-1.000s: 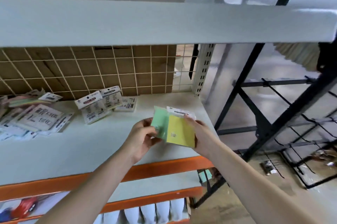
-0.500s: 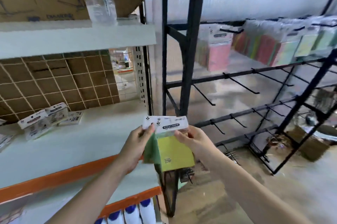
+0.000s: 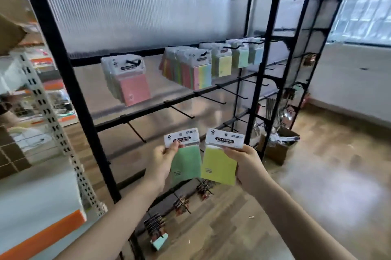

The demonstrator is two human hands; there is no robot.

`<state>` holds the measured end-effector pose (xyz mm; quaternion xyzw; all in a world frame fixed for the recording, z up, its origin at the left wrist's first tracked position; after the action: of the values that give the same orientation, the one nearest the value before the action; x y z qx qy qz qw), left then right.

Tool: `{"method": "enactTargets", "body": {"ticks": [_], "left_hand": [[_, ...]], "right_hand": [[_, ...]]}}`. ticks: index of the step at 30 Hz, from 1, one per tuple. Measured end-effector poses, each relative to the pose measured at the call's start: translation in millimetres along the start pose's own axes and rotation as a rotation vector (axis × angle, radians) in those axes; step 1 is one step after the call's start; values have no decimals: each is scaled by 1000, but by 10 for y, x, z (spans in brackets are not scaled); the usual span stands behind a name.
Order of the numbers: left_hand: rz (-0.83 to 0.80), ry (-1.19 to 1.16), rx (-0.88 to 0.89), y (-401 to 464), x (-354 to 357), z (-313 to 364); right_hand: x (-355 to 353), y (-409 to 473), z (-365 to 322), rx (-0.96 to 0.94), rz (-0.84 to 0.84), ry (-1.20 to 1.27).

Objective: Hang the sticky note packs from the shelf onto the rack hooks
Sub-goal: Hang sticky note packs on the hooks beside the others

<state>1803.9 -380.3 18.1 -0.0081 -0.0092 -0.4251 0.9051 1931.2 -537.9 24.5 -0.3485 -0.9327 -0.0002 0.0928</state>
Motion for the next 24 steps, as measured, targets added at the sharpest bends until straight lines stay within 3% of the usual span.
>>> {"method": "enactTargets", "body": {"ticks": [6, 14, 24], "left_hand": [[-90, 32, 74, 634, 569, 191], [-230, 91, 188, 1576, 1234, 361], [-346, 95, 317, 2797, 1806, 781]], "right_hand": [[-599, 199, -251, -47, 226, -82], [-1097, 883, -613, -239, 158, -438], [-1636, 2195, -1297, -394, 139, -549]]}}
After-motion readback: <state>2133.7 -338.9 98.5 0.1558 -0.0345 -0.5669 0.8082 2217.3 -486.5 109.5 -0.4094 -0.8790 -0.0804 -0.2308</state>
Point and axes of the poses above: each hand's wrist, its own y-axis towards the middle knuckle, its own x-axis out of the palm, z = x × y, the point moved 1 cm from there along y, towards the middle knuckle, and after that the axes turned 13 degrees about -z, right-handed, at the moved point
